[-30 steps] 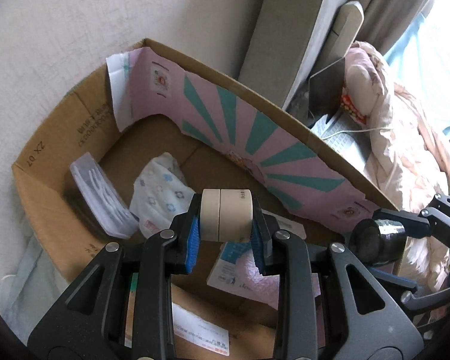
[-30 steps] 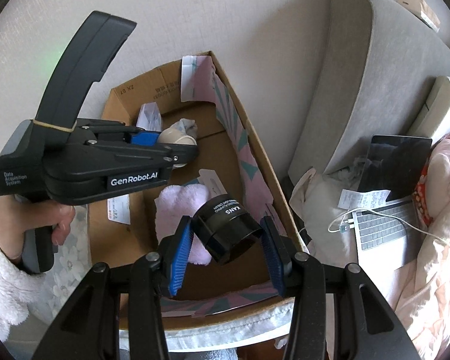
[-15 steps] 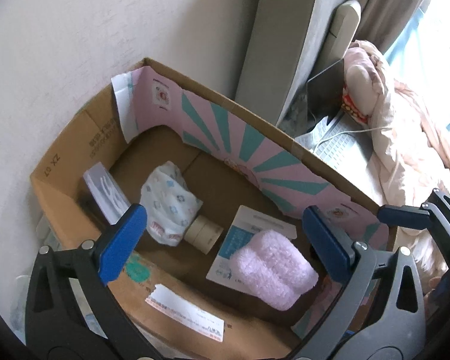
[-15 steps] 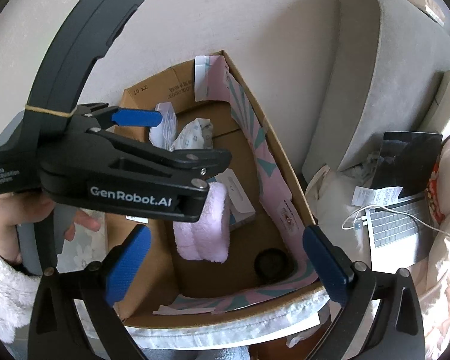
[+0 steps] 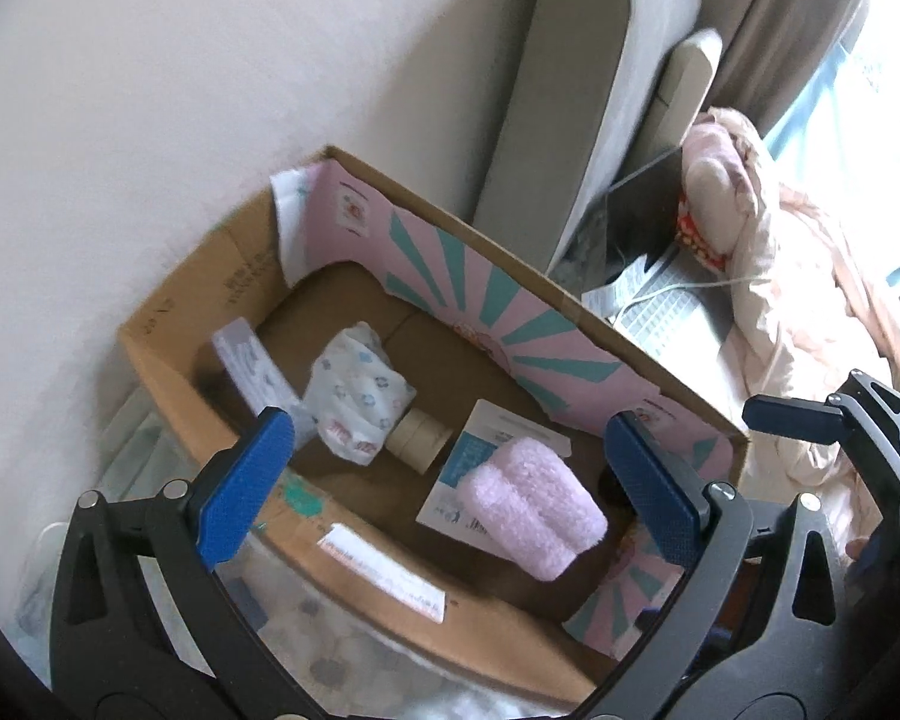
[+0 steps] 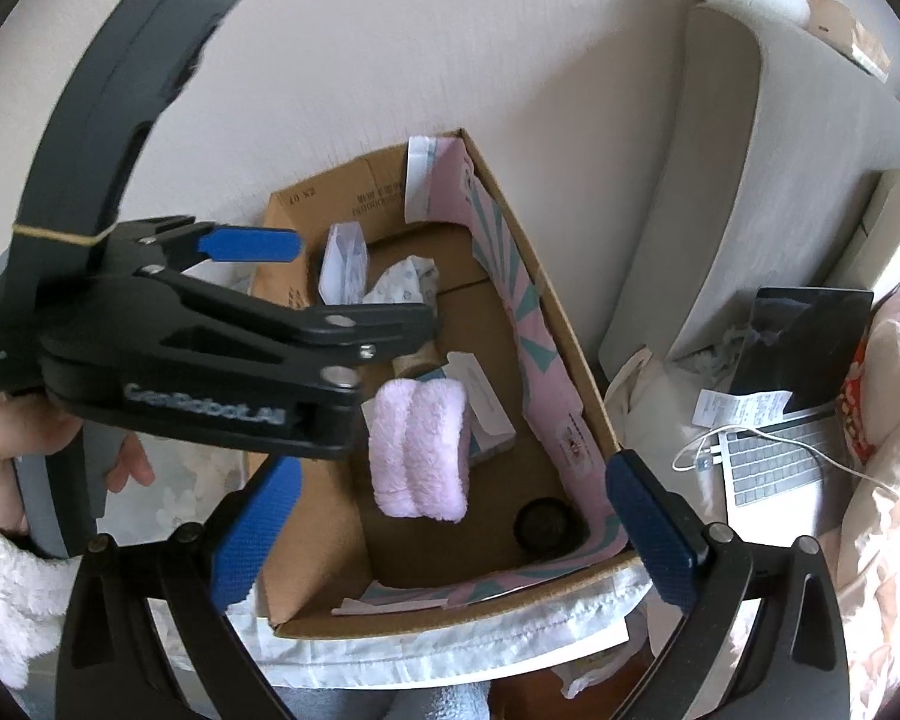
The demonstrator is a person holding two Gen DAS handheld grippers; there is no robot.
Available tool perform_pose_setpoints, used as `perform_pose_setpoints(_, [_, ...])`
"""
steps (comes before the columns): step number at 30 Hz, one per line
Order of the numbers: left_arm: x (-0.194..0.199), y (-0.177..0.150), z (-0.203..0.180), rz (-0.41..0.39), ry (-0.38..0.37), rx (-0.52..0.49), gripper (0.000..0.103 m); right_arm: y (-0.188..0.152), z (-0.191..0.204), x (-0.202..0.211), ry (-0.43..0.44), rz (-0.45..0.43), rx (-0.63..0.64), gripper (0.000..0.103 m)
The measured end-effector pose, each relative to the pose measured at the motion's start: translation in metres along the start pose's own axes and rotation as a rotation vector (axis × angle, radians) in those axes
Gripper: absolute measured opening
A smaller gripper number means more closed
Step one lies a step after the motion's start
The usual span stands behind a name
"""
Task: Organize objects
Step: 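Move both open tools back over the bed toward remaining items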
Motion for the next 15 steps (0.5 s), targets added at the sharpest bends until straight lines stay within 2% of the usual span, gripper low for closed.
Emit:
perform_pose_setpoints(4, [0.029, -0.004, 0.008, -0.040, 0.025, 0.016, 0.103, 0.004, 0.003, 0.015, 0.023, -0.015, -0.004, 0.101])
perform_pose_setpoints(10, [0.084, -0.018, 0.023, -0.122, 0.042, 0.060, 0.103, 0.011, 0.014, 0.042, 0.007, -0.059, 0.024, 0.101])
perform_pose_setpoints(15, [0.130, -0.037, 0.048, -0.205, 0.105, 0.133, 0.103, 0.022, 0.030, 0.066, -0.022, -0.118, 0.063, 0.101])
Point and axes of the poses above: each gripper's, at about its wrist camera, not at the fingertips, and x roughly against the way its jaws point, z to its left, y to its top, the point moved 10 cm from there along -x, roughly the way its jaws point, and after that the axes turned 12 degrees about z, right-handed, at the moved point
